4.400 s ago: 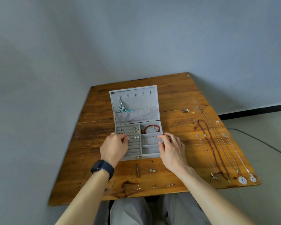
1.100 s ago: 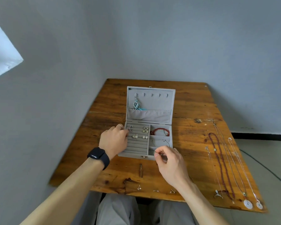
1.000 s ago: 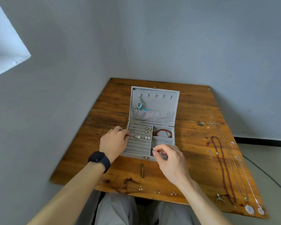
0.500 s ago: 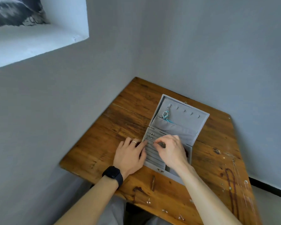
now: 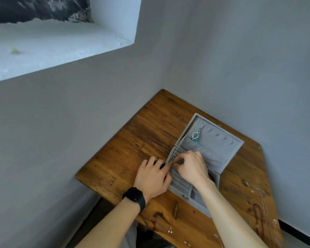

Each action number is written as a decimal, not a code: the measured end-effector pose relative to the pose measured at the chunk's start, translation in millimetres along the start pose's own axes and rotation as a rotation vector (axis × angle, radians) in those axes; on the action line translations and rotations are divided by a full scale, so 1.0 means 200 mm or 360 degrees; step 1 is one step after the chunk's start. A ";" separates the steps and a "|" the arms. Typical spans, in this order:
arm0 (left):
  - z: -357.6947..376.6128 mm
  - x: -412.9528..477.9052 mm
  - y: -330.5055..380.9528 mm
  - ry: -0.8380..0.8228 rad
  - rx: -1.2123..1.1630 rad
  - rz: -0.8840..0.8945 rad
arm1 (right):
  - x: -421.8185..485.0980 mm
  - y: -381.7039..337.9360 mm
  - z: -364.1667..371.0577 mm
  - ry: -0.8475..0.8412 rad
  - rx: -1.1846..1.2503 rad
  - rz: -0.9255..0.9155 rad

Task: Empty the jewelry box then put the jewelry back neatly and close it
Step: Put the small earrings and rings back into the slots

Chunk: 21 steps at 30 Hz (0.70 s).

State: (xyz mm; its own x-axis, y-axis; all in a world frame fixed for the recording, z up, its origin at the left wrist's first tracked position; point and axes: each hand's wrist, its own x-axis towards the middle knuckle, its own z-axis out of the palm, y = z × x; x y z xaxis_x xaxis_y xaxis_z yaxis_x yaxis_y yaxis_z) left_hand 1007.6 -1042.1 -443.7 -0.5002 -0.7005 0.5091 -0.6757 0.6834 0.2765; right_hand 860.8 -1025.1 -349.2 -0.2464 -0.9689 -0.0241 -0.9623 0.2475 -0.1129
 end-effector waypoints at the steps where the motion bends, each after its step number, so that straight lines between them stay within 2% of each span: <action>1: 0.00 0.00 0.00 -0.0004 0.0001 0.0001 | 0.00 0.00 0.01 0.0021 -0.0007 0.0014; 8: -0.01 0.00 0.00 -0.0035 0.0004 -0.0010 | -0.03 0.00 0.05 0.0104 0.0045 0.0029; 14: -0.03 0.00 0.00 -0.0081 -0.0057 -0.0030 | -0.13 0.05 0.04 0.0238 0.0437 0.0092; 21: -0.10 0.01 0.01 -0.0248 -0.0075 -0.0081 | -0.51 0.18 0.02 0.0477 0.0790 0.0209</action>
State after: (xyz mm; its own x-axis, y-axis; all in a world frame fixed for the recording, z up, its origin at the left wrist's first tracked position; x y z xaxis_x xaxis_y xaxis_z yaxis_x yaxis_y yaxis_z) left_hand 1014.9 -1037.9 -426.0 -0.5466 -0.7551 0.3620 -0.6778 0.6528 0.3383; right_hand 852.5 -917.4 -355.3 -0.4509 -0.8689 0.2041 -0.7702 0.2633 -0.5809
